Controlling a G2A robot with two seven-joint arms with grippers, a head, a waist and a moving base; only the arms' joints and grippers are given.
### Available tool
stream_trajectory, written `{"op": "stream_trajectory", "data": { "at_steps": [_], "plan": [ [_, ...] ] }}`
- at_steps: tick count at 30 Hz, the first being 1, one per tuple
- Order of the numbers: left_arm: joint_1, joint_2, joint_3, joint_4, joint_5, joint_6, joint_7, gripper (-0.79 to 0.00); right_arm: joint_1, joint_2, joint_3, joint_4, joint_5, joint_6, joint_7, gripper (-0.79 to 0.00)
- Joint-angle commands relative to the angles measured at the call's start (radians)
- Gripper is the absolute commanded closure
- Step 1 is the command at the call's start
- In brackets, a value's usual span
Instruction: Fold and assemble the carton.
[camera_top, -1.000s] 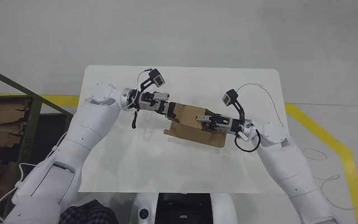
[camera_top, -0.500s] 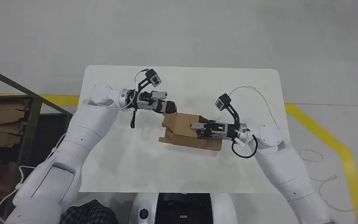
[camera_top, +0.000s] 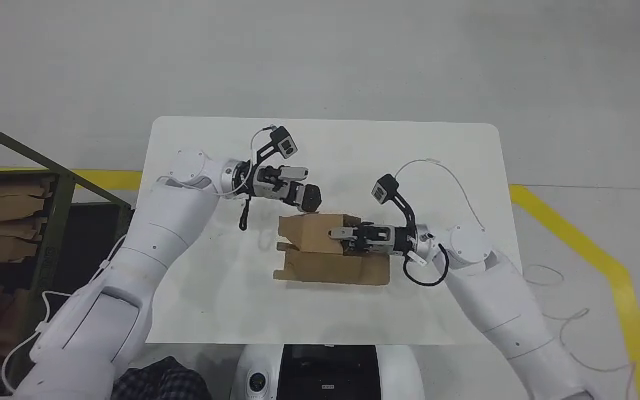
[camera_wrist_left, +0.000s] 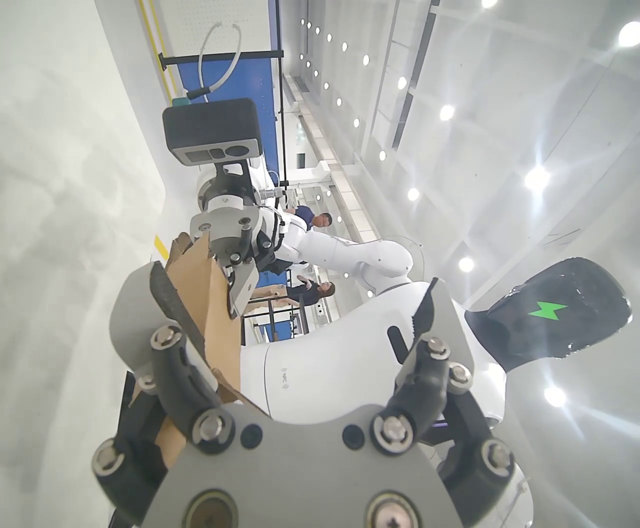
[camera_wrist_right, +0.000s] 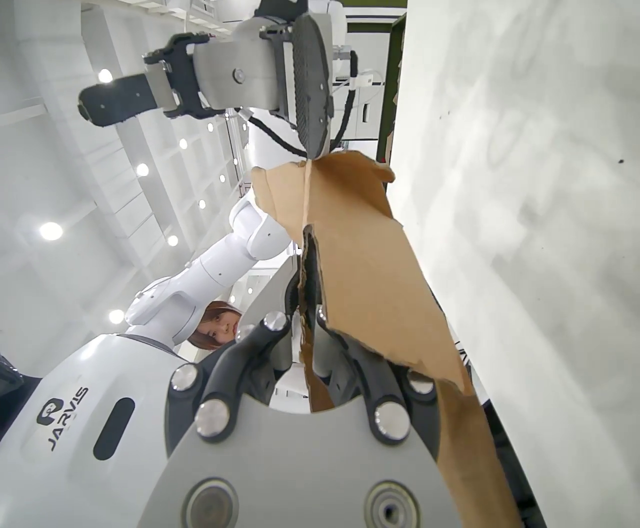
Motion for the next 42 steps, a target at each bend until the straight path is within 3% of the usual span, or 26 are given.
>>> {"op": "stream_trajectory", "data": {
  "at_steps": [1, 12, 42],
  "plan": [
    [-0.002, -0.001, -0.006, 0.015, -0.002, -0.003, 0.003, -0.785, 0.0, 0.001, 0.01, 0.002, 0.006, -0.004, -0.004, 0.0],
    [0.01, -0.002, -0.036, 0.027, 0.003, 0.0, 0.013, -0.785, -0.015, 0.012, 0.078, 0.004, 0.027, -0.021, -0.029, 0.0],
    [0.029, -0.027, -0.023, -0.041, 0.038, 0.047, 0.002, -0.785, -0.042, 0.006, 0.129, -0.007, -0.046, -0.022, -0.305, 0.0]
  ]
}}
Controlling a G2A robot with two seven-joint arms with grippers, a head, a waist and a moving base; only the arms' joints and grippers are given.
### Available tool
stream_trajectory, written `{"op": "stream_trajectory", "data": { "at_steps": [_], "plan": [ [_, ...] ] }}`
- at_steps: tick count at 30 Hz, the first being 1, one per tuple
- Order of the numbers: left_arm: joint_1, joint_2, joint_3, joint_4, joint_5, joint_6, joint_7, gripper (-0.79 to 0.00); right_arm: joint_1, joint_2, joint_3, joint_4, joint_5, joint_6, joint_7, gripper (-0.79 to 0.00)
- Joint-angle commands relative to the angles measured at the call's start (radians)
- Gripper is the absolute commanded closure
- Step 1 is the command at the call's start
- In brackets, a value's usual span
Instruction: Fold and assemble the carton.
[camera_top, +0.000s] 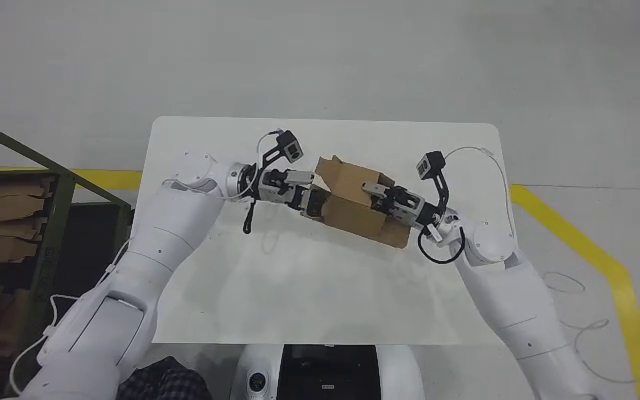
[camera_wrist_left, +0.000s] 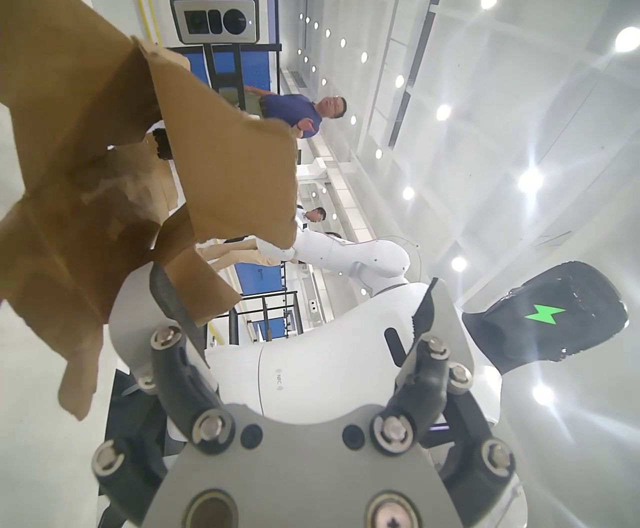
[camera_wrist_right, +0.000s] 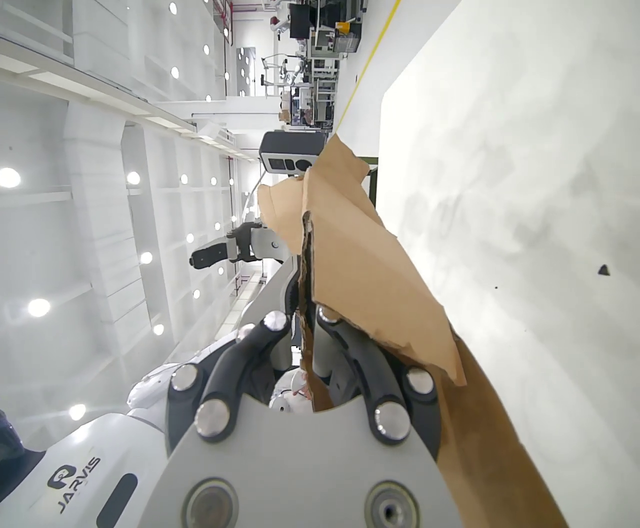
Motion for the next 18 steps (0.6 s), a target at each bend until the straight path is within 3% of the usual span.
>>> {"op": "stream_trajectory", "data": {
  "at_steps": [1, 18],
  "plan": [
    [-0.003, -0.003, 0.005, 0.0, 0.0, 0.001, -0.001, -0.785, -0.003, -0.001, 0.002, -0.007, -0.007, 0.005, -0.022, 0.0],
    [-0.024, -0.024, 0.02, 0.024, 0.0, 0.005, -0.003, -0.785, -0.034, -0.007, 0.014, -0.08, -0.048, 0.031, -0.134, 0.0]
  ]
}}
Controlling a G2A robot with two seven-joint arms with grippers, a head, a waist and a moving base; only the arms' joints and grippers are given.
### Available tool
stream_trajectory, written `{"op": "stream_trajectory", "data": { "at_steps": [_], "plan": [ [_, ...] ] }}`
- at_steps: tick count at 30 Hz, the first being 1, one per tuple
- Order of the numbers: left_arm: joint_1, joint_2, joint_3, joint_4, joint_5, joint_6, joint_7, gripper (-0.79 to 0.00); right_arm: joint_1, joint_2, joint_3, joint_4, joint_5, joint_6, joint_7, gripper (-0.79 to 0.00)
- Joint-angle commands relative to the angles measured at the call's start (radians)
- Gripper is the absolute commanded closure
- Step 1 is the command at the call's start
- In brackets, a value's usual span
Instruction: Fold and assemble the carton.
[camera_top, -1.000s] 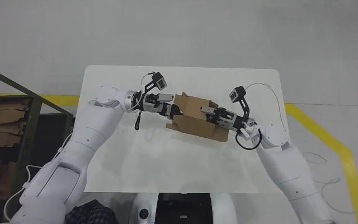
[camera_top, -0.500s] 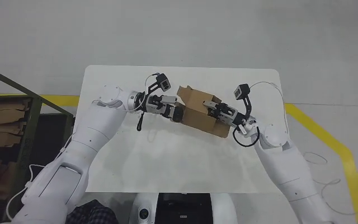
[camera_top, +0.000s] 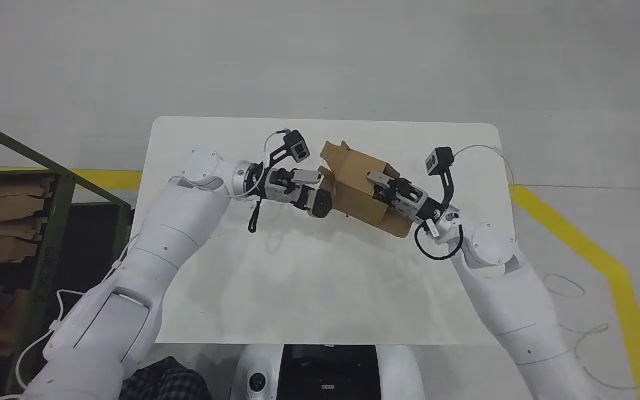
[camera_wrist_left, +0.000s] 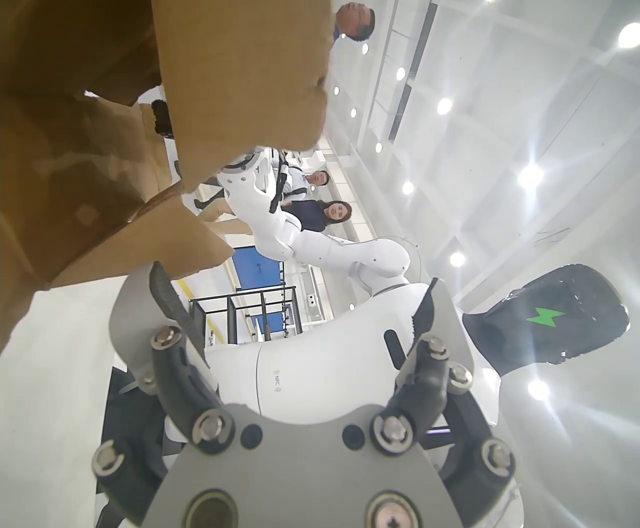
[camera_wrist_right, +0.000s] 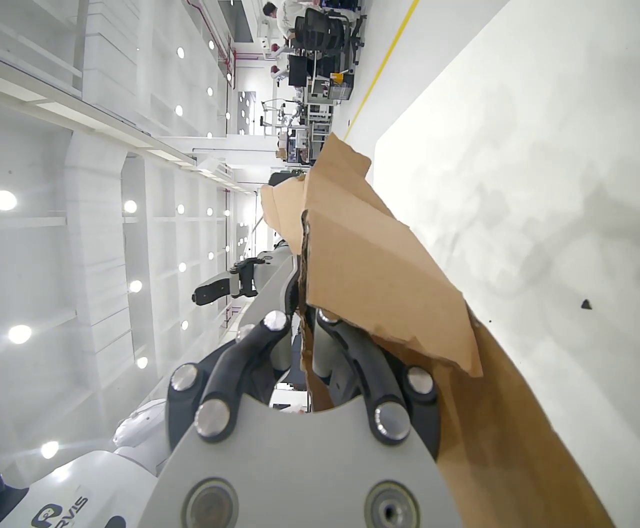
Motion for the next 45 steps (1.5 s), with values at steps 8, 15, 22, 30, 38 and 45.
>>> {"op": "stream_trajectory", "data": {
  "at_steps": [8, 15, 22, 30, 38, 45],
  "plan": [
    [-0.008, -0.01, 0.005, 0.017, 0.006, 0.001, 0.003, -0.785, -0.016, -0.004, -0.01, -0.043, -0.011, -0.007, 0.001, 0.0],
    [-0.009, -0.013, -0.007, 0.029, 0.007, -0.002, 0.007, -0.785, -0.025, -0.004, -0.012, -0.053, -0.021, 0.003, 0.028, 0.0],
    [-0.006, -0.011, -0.024, 0.027, 0.012, -0.002, 0.005, -0.785, -0.024, -0.007, -0.022, -0.049, -0.027, 0.008, 0.038, 0.0],
    [0.002, -0.01, -0.038, 0.027, 0.017, 0.001, 0.0, -0.785, -0.022, -0.008, -0.007, -0.038, 0.001, -0.012, 0.049, 0.0],
    [0.024, 0.001, -0.074, 0.032, 0.003, 0.006, 0.0, -0.785, -0.009, -0.003, 0.028, 0.0, 0.036, -0.026, 0.126, 0.0],
    [0.059, 0.023, -0.128, 0.009, -0.013, 0.001, 0.0, -0.785, -0.011, 0.003, 0.06, 0.032, 0.078, -0.041, 0.191, 0.0]
  ]
}}
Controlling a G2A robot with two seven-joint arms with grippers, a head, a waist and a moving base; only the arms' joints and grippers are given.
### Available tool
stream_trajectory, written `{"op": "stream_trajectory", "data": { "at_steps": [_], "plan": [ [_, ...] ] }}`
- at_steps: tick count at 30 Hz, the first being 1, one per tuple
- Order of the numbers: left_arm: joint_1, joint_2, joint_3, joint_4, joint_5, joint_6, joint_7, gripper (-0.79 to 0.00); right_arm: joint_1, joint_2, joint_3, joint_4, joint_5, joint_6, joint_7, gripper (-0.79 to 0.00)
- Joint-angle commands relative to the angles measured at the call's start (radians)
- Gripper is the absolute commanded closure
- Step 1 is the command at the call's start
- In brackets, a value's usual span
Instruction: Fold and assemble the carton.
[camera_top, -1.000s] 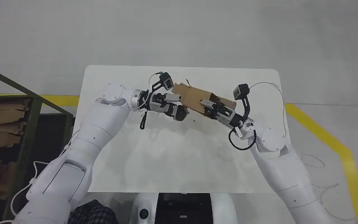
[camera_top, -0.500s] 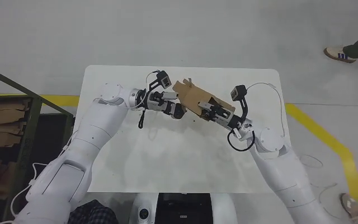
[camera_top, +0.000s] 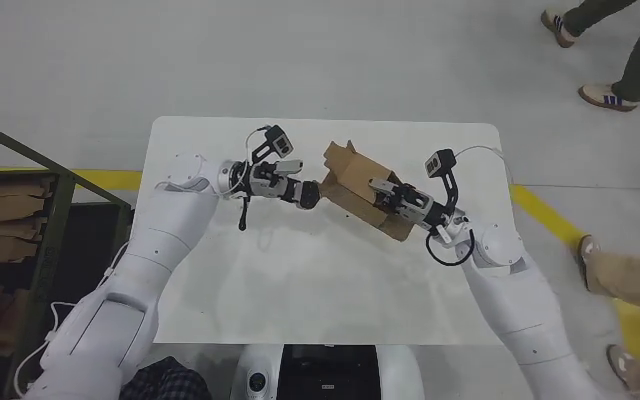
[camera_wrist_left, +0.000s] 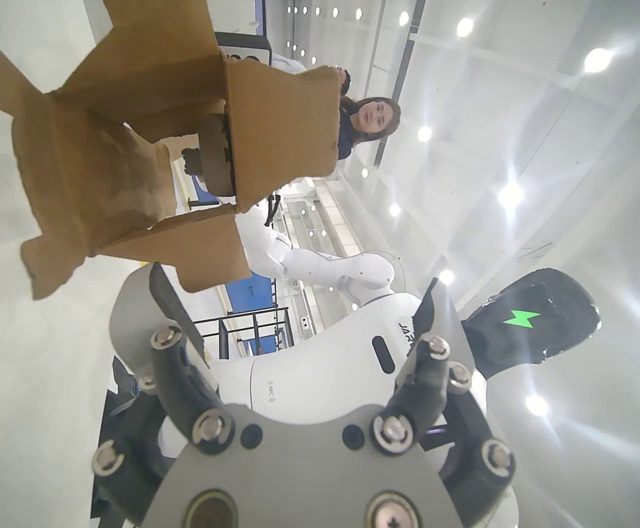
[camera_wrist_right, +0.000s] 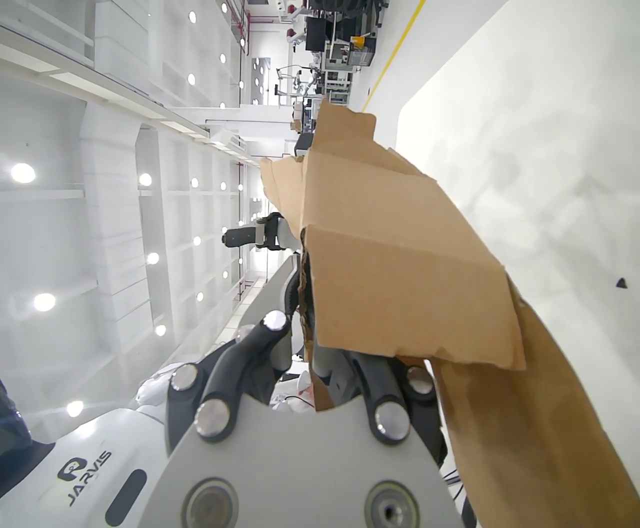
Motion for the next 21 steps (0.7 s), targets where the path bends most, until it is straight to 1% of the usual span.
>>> {"op": "stream_trajectory", "data": {
  "at_steps": [1, 5, 10, 14, 21],
  "plan": [
    [0.011, 0.008, -0.022, 0.002, 0.001, -0.003, 0.0, -0.785, -0.001, 0.002, 0.007, 0.006, 0.013, -0.004, 0.027, 0.0],
    [0.022, 0.021, -0.058, 0.013, 0.023, -0.007, 0.013, -0.785, 0.002, 0.006, 0.017, 0.014, 0.017, -0.015, 0.079, 0.0],
    [0.026, 0.026, -0.076, 0.012, 0.036, -0.006, 0.03, -0.785, -0.002, 0.008, 0.017, 0.003, 0.032, -0.029, 0.133, 0.0],
    [0.025, 0.021, -0.06, 0.009, 0.044, 0.006, 0.031, -0.785, -0.007, 0.009, 0.015, -0.011, 0.034, -0.032, 0.148, 0.0],
    [0.014, 0.004, -0.014, 0.002, 0.037, 0.025, 0.017, -0.785, -0.009, 0.008, 0.003, -0.018, 0.031, -0.033, 0.151, 0.0]
  ]
}}
